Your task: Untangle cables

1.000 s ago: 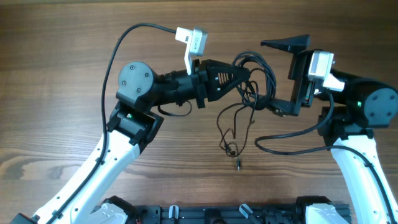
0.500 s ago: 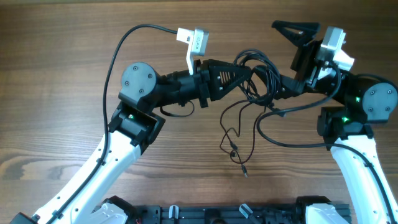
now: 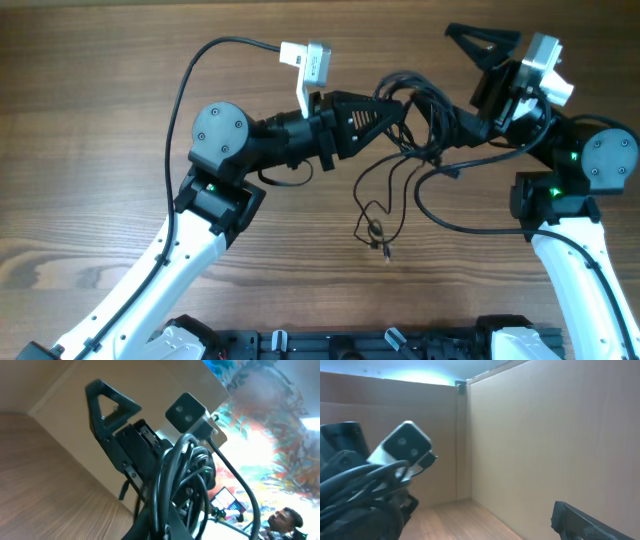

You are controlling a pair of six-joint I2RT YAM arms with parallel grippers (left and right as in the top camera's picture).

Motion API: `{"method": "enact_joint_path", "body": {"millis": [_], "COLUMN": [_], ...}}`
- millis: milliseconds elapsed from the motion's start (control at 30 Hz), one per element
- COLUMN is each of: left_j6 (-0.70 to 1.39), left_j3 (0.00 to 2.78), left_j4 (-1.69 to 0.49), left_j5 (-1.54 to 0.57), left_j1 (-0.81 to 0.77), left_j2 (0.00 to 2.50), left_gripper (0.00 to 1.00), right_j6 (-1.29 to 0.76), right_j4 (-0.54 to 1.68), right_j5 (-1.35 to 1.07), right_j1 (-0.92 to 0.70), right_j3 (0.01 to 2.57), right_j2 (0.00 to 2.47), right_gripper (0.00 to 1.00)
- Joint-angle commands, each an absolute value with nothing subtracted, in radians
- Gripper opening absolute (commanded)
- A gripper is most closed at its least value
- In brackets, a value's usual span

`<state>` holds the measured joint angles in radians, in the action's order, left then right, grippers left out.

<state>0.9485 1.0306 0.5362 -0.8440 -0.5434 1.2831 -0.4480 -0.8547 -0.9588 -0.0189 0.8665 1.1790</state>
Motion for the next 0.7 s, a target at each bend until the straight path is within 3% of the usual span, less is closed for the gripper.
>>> {"method": "enact_joint_path", "body": {"millis": [0, 100, 267, 667], "left_j6": [0.887, 0.817, 0.818, 0.819], "left_j3": [1.042, 1.042, 1.042, 1.042], "left_j4": [0.543, 0.543, 0.616, 0.618], "left_j5": [-0.976, -1.087, -1.275, -1.371], "left_j1": [-0.575, -0.613, -0.585, -0.365], "left_j2": [1.276, 1.276, 1.270, 1.139], "left_gripper": [0.04, 0.04, 0.04, 0.04], "right_j6": [-0.448, -0.445, -0.428, -0.367], "right_j4": [-0.792, -0.702, -0.359, -0.106], "right_j5": [-0.804, -0.646, -0.328, -0.328], "right_j1": [-0.019, -0.018, 0.052, 0.284], "right_j3": [0.871, 0.871, 0.871, 0.871], "right_j2": [1.188, 1.188, 1.188, 1.188], "right_gripper": [1.00, 1.00, 1.00, 1.00]}}
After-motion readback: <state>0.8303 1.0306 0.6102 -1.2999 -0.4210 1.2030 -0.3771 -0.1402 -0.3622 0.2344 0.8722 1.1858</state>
